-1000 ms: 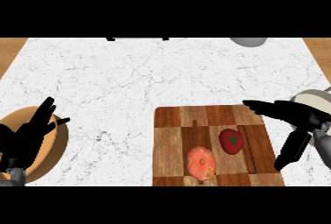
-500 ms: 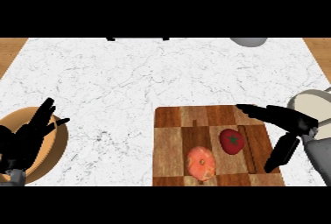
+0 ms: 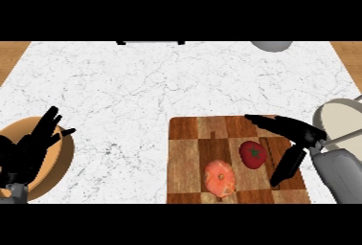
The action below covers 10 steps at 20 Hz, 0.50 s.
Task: Pick the tomato from the cutting board and place it in the tiered basket
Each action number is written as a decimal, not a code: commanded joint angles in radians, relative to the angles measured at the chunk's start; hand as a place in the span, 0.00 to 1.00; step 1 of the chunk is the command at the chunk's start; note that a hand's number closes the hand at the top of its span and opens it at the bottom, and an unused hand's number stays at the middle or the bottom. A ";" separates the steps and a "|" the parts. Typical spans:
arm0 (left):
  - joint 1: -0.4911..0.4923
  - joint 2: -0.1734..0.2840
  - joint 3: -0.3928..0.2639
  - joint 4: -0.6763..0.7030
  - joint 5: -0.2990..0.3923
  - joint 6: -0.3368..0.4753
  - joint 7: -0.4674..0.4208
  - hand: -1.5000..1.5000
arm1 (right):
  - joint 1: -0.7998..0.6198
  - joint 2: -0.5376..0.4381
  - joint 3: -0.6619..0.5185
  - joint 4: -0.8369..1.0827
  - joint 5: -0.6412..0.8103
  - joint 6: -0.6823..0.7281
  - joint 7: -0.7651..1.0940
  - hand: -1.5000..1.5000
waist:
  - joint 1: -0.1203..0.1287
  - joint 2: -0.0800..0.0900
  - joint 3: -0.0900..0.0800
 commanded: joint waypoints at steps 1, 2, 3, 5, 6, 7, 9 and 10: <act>0.035 0.006 0.004 0.077 -0.022 -0.008 0.039 0.50 | -0.002 0.055 0.017 0.024 0.037 -0.027 -0.010 0.00 | 0.004 0.012 -0.009; 0.088 -0.037 -0.017 0.063 -0.036 0.010 -0.011 0.50 | -0.007 0.056 0.013 0.029 0.029 -0.018 0.007 0.00 | 0.008 0.012 -0.009; 0.047 -0.046 -0.029 0.088 -0.059 0.031 0.011 0.50 | 0.006 0.025 -0.004 0.039 0.033 0.001 -0.046 0.00 | 0.002 0.013 -0.009; 0.045 0.000 0.010 0.066 -0.031 -0.007 0.032 0.50 | 0.002 0.099 0.024 0.046 0.057 -0.050 -0.014 0.00 | 0.007 0.013 -0.009; 0.042 0.014 0.027 0.079 -0.012 -0.035 0.023 0.50 | 0.005 0.077 0.039 0.078 0.089 -0.024 -0.076 0.00 | 0.010 0.014 -0.008; 0.026 0.028 0.047 0.111 0.002 -0.062 0.018 0.50 | 0.012 0.055 0.012 0.063 0.065 -0.006 -0.069 0.00 | 0.004 0.013 -0.009; 0.040 0.011 0.044 0.140 -0.015 -0.057 -0.021 0.50 | 0.042 0.065 0.028 0.021 0.074 -0.009 -0.051 0.00 | -0.001 0.012 -0.009; 0.012 -0.032 0.008 0.069 -0.037 0.011 0.054 0.50 | 0.007 0.064 0.025 0.055 0.084 0.003 -0.048 0.00 | 0.004 0.012 -0.008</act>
